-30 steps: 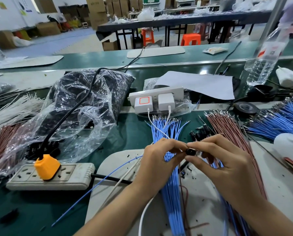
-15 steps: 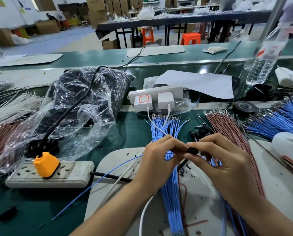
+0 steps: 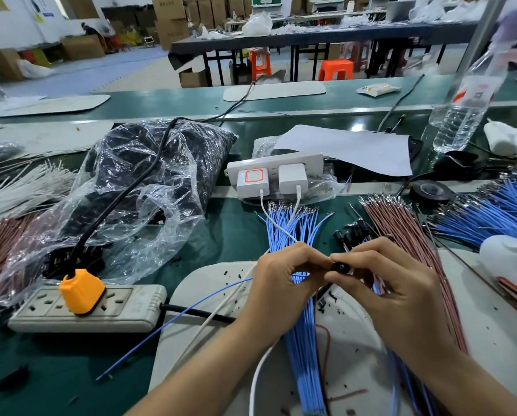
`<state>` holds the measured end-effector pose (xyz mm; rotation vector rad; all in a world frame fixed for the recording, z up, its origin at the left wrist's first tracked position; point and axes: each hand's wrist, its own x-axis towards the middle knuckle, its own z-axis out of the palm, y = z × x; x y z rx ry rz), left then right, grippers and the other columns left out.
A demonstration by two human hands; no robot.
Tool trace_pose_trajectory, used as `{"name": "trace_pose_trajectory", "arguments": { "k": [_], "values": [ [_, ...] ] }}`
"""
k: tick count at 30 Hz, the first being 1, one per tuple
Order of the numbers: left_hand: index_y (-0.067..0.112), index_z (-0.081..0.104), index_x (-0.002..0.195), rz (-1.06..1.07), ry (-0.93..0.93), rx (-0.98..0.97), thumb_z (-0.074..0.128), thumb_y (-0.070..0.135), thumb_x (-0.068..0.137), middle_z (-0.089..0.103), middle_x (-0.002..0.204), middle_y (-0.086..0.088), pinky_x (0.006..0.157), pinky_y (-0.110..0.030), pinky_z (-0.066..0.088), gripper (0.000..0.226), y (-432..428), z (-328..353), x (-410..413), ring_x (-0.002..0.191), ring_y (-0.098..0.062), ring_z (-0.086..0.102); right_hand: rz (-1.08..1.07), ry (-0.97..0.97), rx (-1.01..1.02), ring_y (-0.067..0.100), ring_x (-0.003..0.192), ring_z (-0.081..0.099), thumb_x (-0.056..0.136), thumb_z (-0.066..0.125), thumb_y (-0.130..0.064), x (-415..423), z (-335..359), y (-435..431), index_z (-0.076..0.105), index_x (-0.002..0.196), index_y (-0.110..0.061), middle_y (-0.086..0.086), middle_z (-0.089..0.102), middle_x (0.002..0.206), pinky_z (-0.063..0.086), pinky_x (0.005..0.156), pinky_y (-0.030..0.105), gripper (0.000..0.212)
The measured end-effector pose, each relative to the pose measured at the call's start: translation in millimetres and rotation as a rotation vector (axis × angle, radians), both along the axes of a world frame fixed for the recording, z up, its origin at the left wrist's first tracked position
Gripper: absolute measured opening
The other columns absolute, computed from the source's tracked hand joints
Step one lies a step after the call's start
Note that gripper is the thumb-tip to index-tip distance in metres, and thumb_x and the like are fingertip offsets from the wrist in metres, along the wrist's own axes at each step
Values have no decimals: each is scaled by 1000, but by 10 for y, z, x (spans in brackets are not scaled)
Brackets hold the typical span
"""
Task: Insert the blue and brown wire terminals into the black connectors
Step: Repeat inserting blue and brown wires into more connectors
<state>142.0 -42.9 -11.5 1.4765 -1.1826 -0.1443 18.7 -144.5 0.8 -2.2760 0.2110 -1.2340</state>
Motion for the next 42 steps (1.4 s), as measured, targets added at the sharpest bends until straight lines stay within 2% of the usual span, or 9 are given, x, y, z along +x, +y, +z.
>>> {"name": "trace_pose_trajectory", "arguments": {
  "k": [4, 9, 14, 19, 24, 28, 35, 39, 42],
  "values": [
    [0, 71, 88, -4, -39, 9, 74, -2, 77, 70, 82, -6, 72, -19, 52, 12, 10, 11, 7, 76, -11, 66, 16, -21, 2, 7, 67, 57, 75, 73, -24, 6, 10, 13, 73, 91, -15, 1, 61, 77, 47, 62, 18, 18],
    [1, 69, 89, -23, -60, 4, 72, 1, 79, 70, 84, -7, 72, -32, 56, 10, 25, 8, -12, 78, -16, 68, 21, -3, -38, 8, 69, 55, 79, 73, -28, -23, 16, 28, 74, 91, -8, 3, 60, 78, 46, 61, 20, 24],
    [0, 66, 83, -22, -156, 23, 71, -4, 78, 68, 81, -5, 71, -12, 48, 8, -1, -5, 24, 75, -6, 63, 7, 27, -128, 14, 71, 59, 83, 65, -24, -36, 7, 36, 73, 94, -2, 7, 60, 81, 48, 64, 25, 26],
    [2, 64, 83, 9, -238, -2, 71, -2, 78, 65, 81, -3, 69, -18, 49, 10, 1, -44, 14, 73, -10, 60, -22, 32, -86, 5, 71, 53, 82, 69, -25, -27, 25, 55, 74, 93, -6, 4, 59, 80, 46, 64, 19, 24],
    [14, 58, 113, 49, -232, -34, 69, 14, 84, 64, 100, 13, 79, -19, 46, 31, 19, 13, -19, 74, -2, 57, -68, 65, -31, 8, 69, 53, 77, 72, -20, -34, 68, 55, 74, 93, -7, 6, 61, 79, 45, 65, 20, 21],
    [28, 46, 126, -60, -163, -11, 68, 6, 84, 65, 105, 9, 77, -13, 48, 52, 35, 10, -69, 72, 4, 60, -70, 88, 27, 12, 72, 56, 74, 73, -15, -37, 88, 71, 74, 93, -7, 6, 62, 79, 46, 67, 22, 20],
    [27, 48, 125, -99, -46, -22, 61, 19, 92, 66, 91, 10, 78, -14, 51, 36, 37, 12, -70, 83, 0, 67, -23, 56, 167, 9, 75, 58, 78, 74, -27, -41, 127, 69, 70, 103, -15, 3, 64, 84, 45, 69, 13, 28],
    [17, 59, 125, -53, -105, -33, 55, 20, 95, 72, 93, 5, 82, -12, 47, 30, 17, 3, -49, 88, -1, 68, -31, -44, 180, 7, 77, 58, 88, 52, -5, -80, 115, 31, 68, 108, -12, 2, 64, 92, 40, 67, 10, 27],
    [12, 65, 116, -43, -111, -44, 53, 26, 94, 70, 97, 7, 83, -13, 48, 28, 19, 6, -43, 88, -2, 68, -34, -65, 132, 3, 81, 59, 90, 51, -9, -86, 105, 41, 69, 104, -11, -3, 64, 91, 42, 70, 9, 22]
  ]
}}
